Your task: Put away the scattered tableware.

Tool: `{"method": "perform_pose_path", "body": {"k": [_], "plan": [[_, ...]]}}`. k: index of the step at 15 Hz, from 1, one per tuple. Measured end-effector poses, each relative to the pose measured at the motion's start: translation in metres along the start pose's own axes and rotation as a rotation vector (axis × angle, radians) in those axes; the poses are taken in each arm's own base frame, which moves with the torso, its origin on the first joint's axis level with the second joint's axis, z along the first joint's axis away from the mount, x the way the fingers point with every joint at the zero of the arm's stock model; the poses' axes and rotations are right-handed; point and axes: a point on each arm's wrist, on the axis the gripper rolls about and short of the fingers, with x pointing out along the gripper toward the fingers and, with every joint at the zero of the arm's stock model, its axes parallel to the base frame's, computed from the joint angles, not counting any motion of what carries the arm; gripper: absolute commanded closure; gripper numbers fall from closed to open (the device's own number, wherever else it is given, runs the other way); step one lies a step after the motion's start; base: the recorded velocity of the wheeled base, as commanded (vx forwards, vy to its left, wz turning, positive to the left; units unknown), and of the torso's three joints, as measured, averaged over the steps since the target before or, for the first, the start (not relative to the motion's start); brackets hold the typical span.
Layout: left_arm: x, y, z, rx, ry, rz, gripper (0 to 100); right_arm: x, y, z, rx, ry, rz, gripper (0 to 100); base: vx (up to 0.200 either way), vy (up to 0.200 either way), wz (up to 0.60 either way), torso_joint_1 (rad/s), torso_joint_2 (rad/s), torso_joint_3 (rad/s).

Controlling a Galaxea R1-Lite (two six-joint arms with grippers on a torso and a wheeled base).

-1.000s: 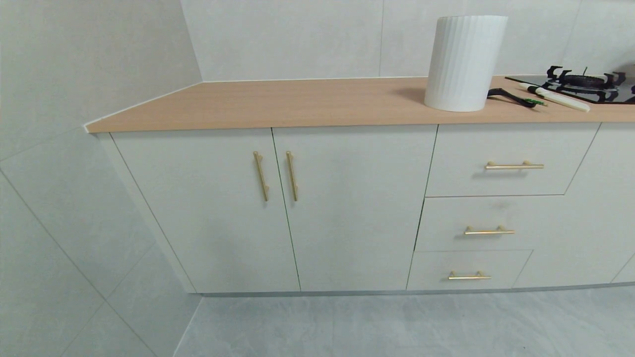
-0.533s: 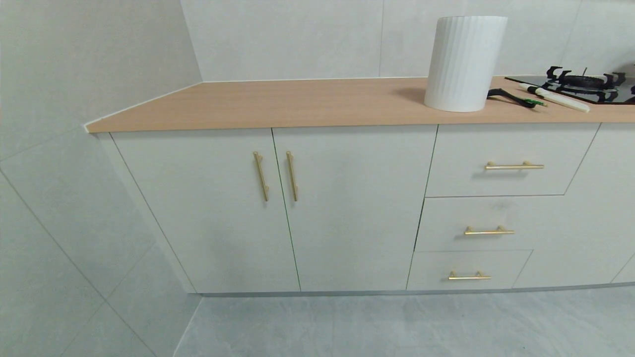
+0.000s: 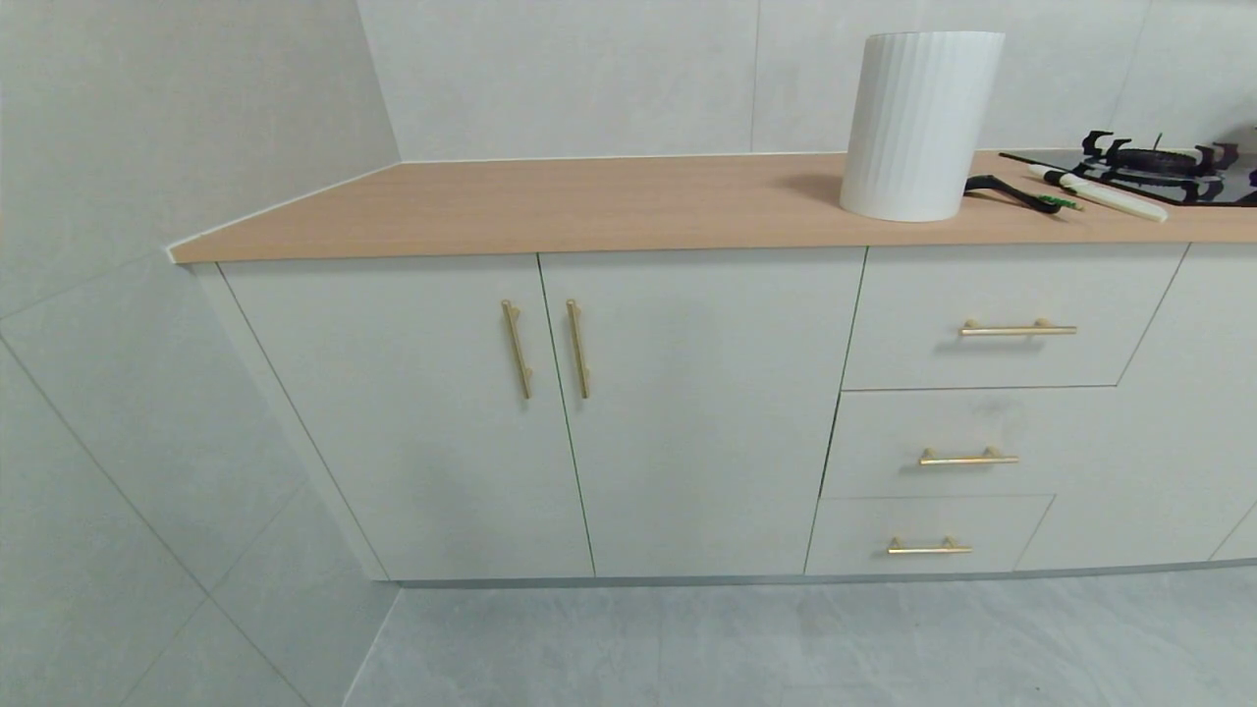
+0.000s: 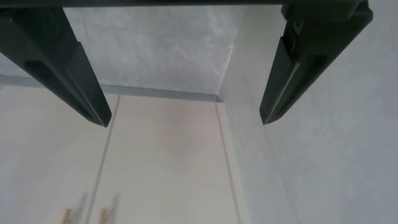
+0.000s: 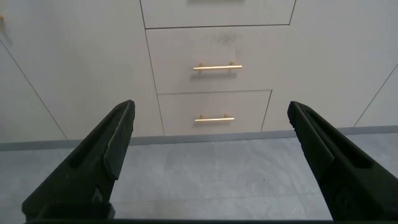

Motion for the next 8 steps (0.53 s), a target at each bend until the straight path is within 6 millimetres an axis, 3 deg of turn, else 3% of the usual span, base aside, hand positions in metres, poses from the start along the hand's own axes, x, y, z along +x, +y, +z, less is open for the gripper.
{"method": "perform_pose_path", "body": {"k": [3, 8], "plan": [[0.0004, -0.0019, -0.0003, 0.004, 0.001, -0.091, 0, 0.0, 0.0, 0.0, -0.002, 0.0, 0.0, 0, 0.0, 0.0, 0.0, 0.0, 0.0, 0.0], [0.0001, -0.002, -0.0002, 0.007, -0.003, -0.096, 0, 0.0, 0.0, -0.0001, 0.005, 0.001, 0.0, 0, 0.0, 0.0, 0.0, 0.0, 0.0, 0.0]]}}
